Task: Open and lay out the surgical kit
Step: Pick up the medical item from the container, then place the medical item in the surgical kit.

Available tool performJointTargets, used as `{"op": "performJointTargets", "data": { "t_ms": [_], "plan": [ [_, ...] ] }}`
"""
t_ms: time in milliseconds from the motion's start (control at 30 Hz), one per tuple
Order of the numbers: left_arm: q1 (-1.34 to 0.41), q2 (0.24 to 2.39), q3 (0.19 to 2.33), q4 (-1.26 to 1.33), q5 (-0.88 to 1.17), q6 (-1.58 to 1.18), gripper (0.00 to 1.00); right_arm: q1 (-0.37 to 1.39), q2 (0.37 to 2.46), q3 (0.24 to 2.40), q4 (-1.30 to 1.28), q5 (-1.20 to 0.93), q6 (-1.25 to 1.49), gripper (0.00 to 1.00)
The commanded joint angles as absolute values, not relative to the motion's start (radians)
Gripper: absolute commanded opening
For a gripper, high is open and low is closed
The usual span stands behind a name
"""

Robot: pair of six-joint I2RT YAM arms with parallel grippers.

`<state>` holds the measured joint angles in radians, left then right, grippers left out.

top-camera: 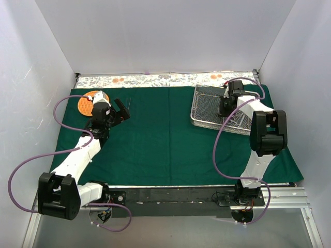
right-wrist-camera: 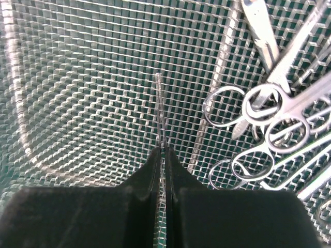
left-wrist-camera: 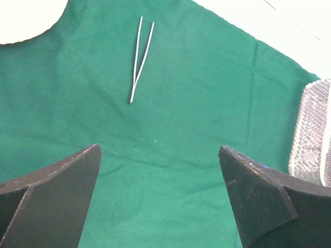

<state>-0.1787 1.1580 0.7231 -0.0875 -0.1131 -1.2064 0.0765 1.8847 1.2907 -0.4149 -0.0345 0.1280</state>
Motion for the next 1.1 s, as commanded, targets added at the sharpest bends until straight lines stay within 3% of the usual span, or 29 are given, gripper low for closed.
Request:
{"op": "performJointTargets", "data": {
  "t_ms": [0,267,467,800,1067],
  "plan": [
    [-0.184,1.109,0.707,-0.075,-0.075,-1.190,0.98,0.087,1.799,1.278,-0.354,-0.140,0.183,0.01],
    [-0.186,1.118,0.733,-0.057,0.058,-1.174,0.98,0.086,1.714,1.281,-0.275,-0.155,0.216,0.01],
    [-0.199,1.173,0.810,-0.026,0.234,-1.154,0.98,0.084,1.632,1.240,-0.141,-0.294,0.322,0.01],
    [-0.305,1.373,1.066,-0.008,0.452,-1.155,0.98,0.090,1.543,1.043,0.375,-0.610,0.721,0.01],
    [-0.434,1.508,1.219,0.055,0.560,-1.190,0.98,0.144,1.554,0.928,0.872,-0.729,1.050,0.01]
  ]
}}
